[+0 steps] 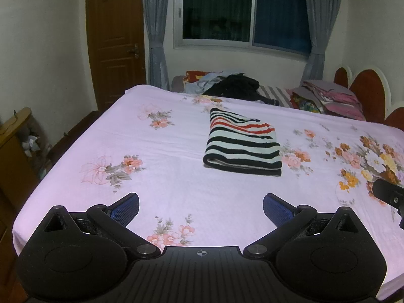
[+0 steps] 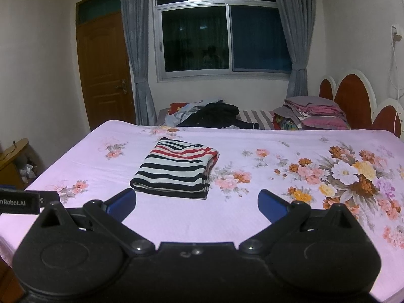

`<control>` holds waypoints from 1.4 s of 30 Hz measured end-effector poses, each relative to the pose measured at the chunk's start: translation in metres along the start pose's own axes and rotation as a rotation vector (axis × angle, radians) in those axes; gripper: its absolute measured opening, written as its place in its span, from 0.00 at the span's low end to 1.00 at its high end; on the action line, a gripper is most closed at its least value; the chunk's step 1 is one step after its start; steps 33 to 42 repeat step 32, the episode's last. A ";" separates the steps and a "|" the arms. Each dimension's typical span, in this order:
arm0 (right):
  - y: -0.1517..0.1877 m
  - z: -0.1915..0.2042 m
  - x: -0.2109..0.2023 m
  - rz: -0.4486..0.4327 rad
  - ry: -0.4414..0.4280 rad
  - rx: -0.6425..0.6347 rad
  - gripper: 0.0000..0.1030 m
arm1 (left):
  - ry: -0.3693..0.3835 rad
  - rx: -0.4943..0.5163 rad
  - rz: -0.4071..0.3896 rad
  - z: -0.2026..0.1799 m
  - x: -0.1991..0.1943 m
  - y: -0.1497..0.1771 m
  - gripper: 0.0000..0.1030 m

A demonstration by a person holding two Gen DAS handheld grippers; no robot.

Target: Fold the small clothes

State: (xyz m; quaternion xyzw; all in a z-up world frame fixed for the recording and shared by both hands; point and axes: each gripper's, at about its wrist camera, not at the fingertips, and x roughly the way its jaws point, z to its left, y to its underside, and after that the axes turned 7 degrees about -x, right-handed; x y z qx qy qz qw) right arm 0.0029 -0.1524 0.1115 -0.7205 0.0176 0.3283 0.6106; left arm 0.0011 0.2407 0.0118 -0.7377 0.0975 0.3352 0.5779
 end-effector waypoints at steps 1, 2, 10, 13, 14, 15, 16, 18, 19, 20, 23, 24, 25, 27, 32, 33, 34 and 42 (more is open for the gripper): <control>0.000 0.000 0.000 0.000 -0.001 0.001 1.00 | 0.000 0.001 -0.001 0.000 0.000 0.000 1.00; 0.000 0.000 0.000 0.001 -0.003 0.000 1.00 | -0.001 0.002 0.000 0.000 0.000 0.000 1.00; 0.000 0.000 0.001 0.001 -0.002 0.002 1.00 | 0.006 0.006 0.005 -0.003 0.004 -0.001 1.00; 0.001 -0.001 0.003 0.007 -0.002 0.005 1.00 | 0.007 0.007 0.010 -0.005 0.006 -0.002 1.00; 0.002 -0.002 0.003 0.009 0.000 0.006 1.00 | 0.008 0.007 0.013 -0.005 0.007 -0.002 1.00; 0.002 -0.002 0.004 0.010 -0.001 0.007 1.00 | 0.008 0.009 0.015 -0.006 0.009 -0.002 1.00; 0.003 -0.003 0.005 0.012 -0.002 0.009 1.00 | 0.008 0.010 0.016 -0.007 0.010 -0.002 1.00; 0.003 -0.004 0.007 0.013 -0.001 0.011 1.00 | 0.011 0.010 0.020 -0.007 0.012 -0.003 1.00; 0.003 -0.004 0.007 0.014 -0.002 0.009 1.00 | 0.012 0.009 0.021 -0.008 0.013 -0.003 1.00; 0.003 -0.004 0.007 0.015 -0.002 0.008 1.00 | 0.013 0.008 0.023 -0.008 0.014 -0.004 1.00; 0.003 -0.004 0.009 0.015 -0.005 0.010 1.00 | 0.020 0.011 0.025 -0.009 0.017 -0.005 1.00; 0.003 -0.005 0.010 0.016 -0.004 0.010 1.00 | 0.019 0.016 0.022 -0.010 0.017 -0.005 1.00; 0.003 -0.005 0.011 0.018 -0.003 0.011 1.00 | 0.022 0.023 0.019 -0.011 0.018 -0.005 1.00; 0.003 -0.005 0.013 0.019 -0.006 0.015 1.00 | 0.032 0.038 0.001 -0.012 0.017 -0.004 1.00; 0.004 -0.007 0.017 0.027 0.000 0.014 1.00 | 0.042 0.042 0.003 -0.016 0.026 -0.010 1.00; 0.004 -0.007 0.017 0.027 0.000 0.014 1.00 | 0.042 0.042 0.003 -0.016 0.026 -0.010 1.00; 0.004 -0.007 0.017 0.027 0.000 0.014 1.00 | 0.042 0.042 0.003 -0.016 0.026 -0.010 1.00; 0.004 -0.007 0.017 0.027 0.000 0.014 1.00 | 0.042 0.042 0.003 -0.016 0.026 -0.010 1.00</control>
